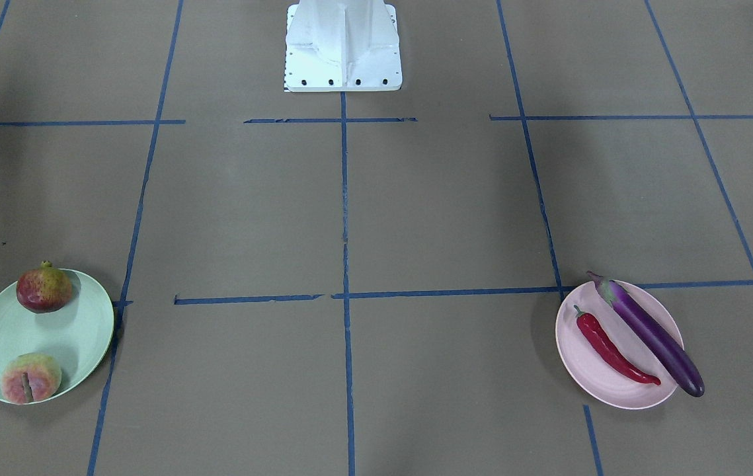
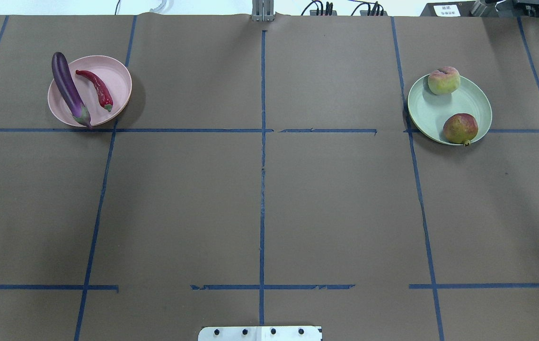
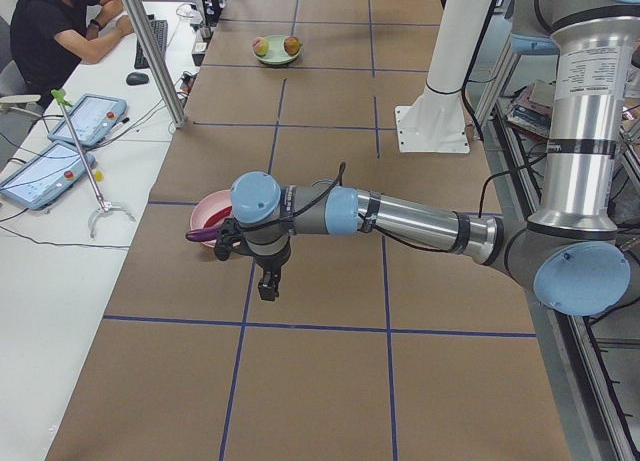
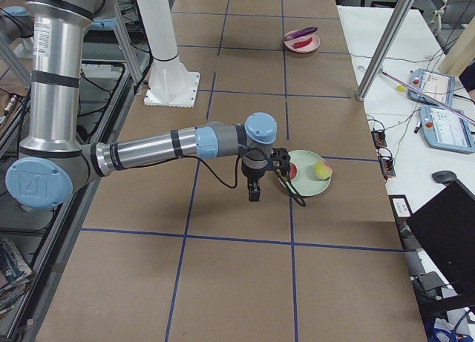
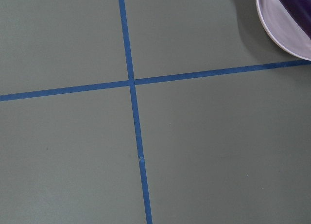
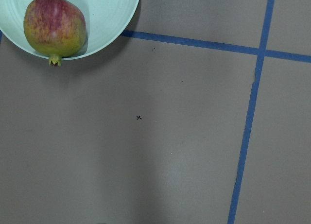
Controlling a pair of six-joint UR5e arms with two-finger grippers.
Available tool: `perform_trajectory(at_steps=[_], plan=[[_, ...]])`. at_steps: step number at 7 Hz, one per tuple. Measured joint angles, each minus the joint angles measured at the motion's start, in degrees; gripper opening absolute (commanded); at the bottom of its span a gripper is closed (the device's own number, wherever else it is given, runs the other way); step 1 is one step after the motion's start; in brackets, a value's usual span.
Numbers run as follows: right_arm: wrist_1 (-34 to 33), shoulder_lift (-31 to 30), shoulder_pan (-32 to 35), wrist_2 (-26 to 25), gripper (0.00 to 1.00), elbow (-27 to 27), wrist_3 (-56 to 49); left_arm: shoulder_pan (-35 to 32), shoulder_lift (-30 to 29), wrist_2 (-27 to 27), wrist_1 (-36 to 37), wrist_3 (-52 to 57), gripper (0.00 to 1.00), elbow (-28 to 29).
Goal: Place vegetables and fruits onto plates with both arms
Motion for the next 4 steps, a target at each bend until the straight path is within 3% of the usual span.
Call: perform_trajectory(at_steps=[4], plan=[[0.12,-0.34,-0.28,0.21,1.00,0.34,0.03,0.01,4.62,0.09,-0.14,-4.76,1.00,-7.24]])
